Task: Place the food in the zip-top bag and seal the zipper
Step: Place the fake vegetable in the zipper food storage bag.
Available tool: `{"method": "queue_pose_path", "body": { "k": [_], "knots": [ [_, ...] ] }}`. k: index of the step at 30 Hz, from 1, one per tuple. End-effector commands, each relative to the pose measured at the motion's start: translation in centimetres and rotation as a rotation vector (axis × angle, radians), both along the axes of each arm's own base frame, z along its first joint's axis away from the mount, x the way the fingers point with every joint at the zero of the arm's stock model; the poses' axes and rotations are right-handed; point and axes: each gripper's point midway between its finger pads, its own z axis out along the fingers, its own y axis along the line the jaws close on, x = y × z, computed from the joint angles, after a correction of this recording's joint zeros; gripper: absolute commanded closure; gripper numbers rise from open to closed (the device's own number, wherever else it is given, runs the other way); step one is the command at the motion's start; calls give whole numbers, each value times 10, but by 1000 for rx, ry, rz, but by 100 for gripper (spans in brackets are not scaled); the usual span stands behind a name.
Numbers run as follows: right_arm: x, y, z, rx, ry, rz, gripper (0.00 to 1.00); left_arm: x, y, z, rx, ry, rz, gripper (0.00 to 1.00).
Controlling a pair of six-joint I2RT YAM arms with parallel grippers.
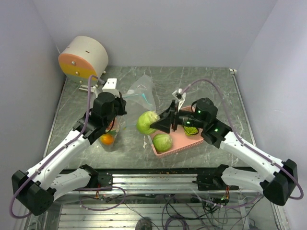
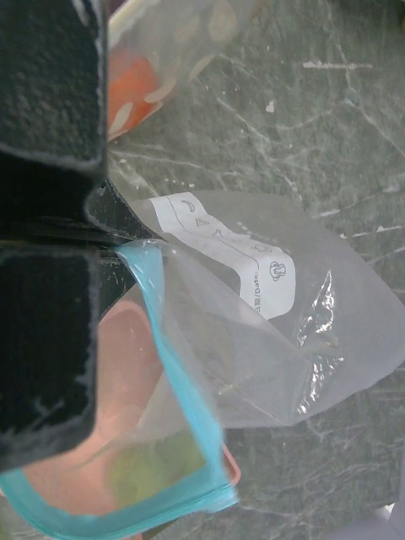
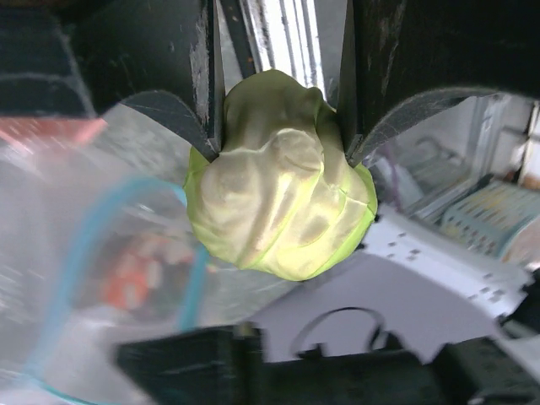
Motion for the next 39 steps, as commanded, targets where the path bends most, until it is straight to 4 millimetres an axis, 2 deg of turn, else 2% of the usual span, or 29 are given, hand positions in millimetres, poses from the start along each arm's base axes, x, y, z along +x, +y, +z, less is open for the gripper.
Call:
{"method": "queue_pose_path", "body": {
  "k": [1,5,7,9,14,22,24,27,31,38,39],
  "knots": [
    [-38,34,49,137,-120,217,79,5,-20,22,-51,-22,-70,93],
    [-39,43,55,147,-149,207,79,4,-22,20,-45,-9,-80,93],
    [-31,41,53,143,-146,158,79,4,-22,21,-55,-17,-80,93],
    [-7,38,46,118,-135,22,80,2,-24,24,-68,-21,-91,93],
    [35,36,26,44,-145,-173,84,-6,-31,30,-100,-14,-136,93],
    [78,34,6,-59,-164,-380,89,-23,-37,46,-177,-22,-196,93],
    [90,24,3,-107,-197,-506,89,-25,-42,47,-193,-13,-218,93],
    [100,14,0,-137,-223,-625,89,-28,-56,48,-242,3,-275,93],
    [103,12,-1,-144,-255,-741,89,-30,-76,48,-295,26,-343,93],
    [121,9,-19,-254,-305,-921,85,-36,-93,60,-357,35,-403,93],
    [125,11,-9,-238,-309,-946,84,-38,-95,61,-370,38,-413,93]
  ]
}}
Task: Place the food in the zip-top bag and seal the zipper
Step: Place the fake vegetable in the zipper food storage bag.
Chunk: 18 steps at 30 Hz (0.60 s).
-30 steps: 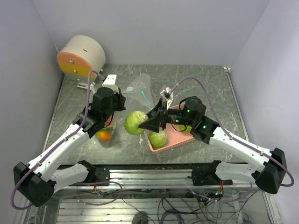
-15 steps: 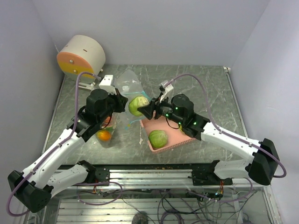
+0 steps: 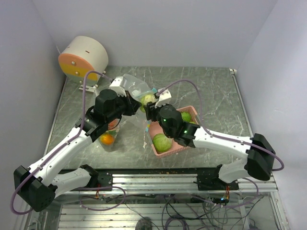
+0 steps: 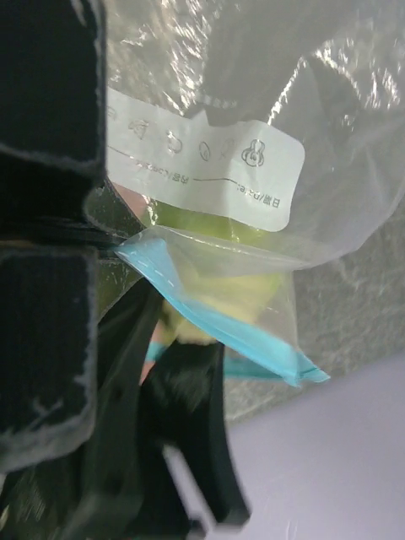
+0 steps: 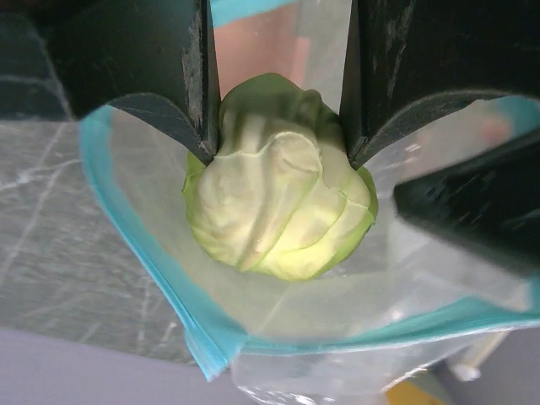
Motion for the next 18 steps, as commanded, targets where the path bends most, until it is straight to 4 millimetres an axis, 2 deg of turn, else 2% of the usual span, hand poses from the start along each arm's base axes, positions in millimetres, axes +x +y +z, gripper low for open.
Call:
{"method": "queue_pose_path", "body": {
  "k": [1,6,8,10,12,15,18],
  "knots": [
    [27,-13,32,32,-96,-202,84,-22,-33,43,-157,-37,-159,93],
    [43,-25,19,-49,-110,-356,82,-37,-42,48,-234,-17,-219,93],
    [42,-22,24,-14,-128,-331,81,-41,-42,46,-243,-9,-231,93],
    [35,-10,33,51,-142,-227,75,-41,-41,37,-230,2,-222,93],
    [27,3,41,88,-152,-127,64,-39,-38,26,-213,15,-203,93],
    [20,15,40,73,-131,-35,41,-34,-35,13,-187,20,-168,93],
    [9,19,36,28,-83,39,13,-24,-28,-2,-144,32,-111,93]
  ]
}}
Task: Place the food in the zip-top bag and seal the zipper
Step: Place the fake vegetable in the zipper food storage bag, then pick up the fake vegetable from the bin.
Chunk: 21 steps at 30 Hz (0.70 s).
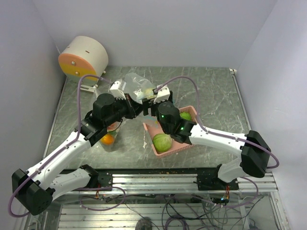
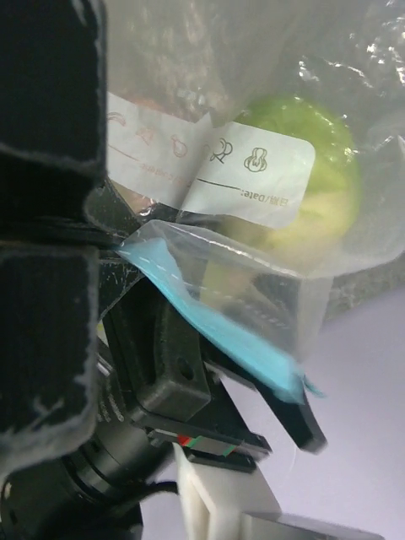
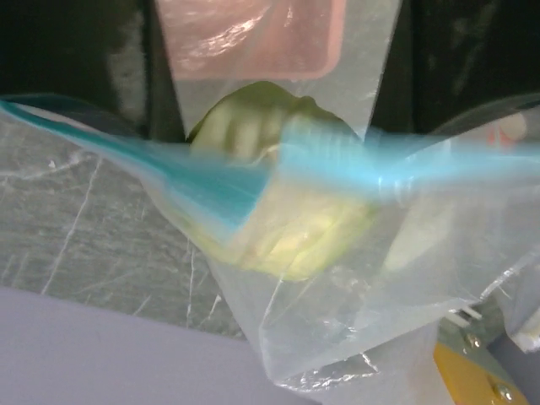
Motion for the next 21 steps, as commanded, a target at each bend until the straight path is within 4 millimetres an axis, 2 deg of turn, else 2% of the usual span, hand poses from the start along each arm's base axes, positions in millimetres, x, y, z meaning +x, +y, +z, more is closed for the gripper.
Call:
{"method": "queue_pose_path", "body": {
  "k": [1,5,11,15,18,21],
  "knots": [
    [-24,19,33,69,9,179,1,9,2,-20,40,14,49,93],
    [-42,5,53,78,10,228,0,23,7,-28,63,4,114,93],
    [-69,-10,82,123,12,322,0,35,5,-33,94,3,137,93],
    [-75,-28,84,135,37,285,0,40,6,-30,119,-15,149,93],
    [-74,-43,80,130,52,231,0,43,21,-20,180,-41,200,93],
    [-68,-69,66,112,117,91,1,42,43,-8,255,-68,263,93]
  ]
}}
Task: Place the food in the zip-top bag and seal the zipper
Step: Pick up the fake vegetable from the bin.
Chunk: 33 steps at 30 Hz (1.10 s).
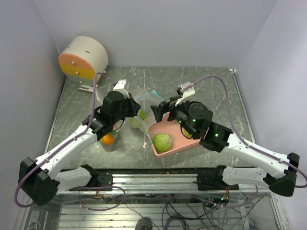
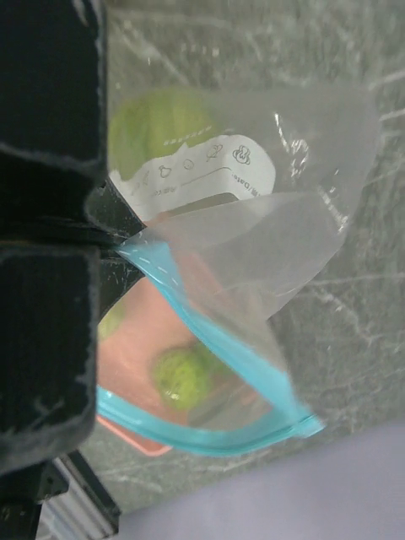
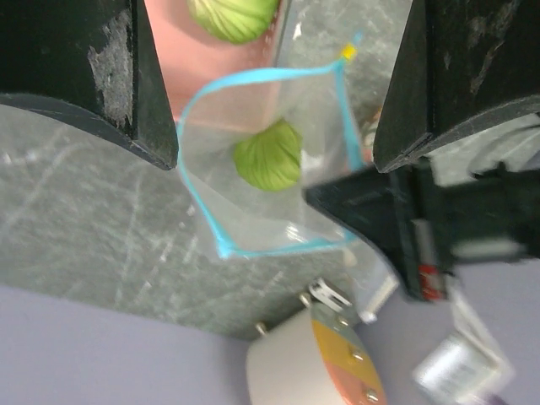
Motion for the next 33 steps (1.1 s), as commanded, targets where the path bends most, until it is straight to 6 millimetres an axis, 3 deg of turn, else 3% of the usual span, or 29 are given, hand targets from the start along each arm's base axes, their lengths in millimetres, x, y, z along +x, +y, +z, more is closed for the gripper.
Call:
{"method": "queue_pose_path", "body": {
  "k": [1,5,8,11,17,20,26,33],
  "knots": [
    [7,-40,-29,-67,124,-189,1,3,32,48,89,-122,99,93],
    [10,-77,-66,-104,241,-330,0,-8,57,49,158,-134,146,93],
    [19,-99,-113,-155,369,-377,0,-16,69,42,176,-140,160,93],
    [32,-113,-154,-184,480,-395,0,-23,71,36,174,-136,149,93],
    [55,-123,-216,-229,616,-416,0,-26,63,16,180,-105,99,93],
    [61,-126,-237,-255,645,-436,0,-26,57,4,187,-80,74,93],
    [77,-133,-258,-310,624,-481,0,-25,44,-14,176,-51,25,93],
    [96,-152,-272,-352,551,-607,4,-25,33,-18,153,-44,-23,93]
  ]
}}
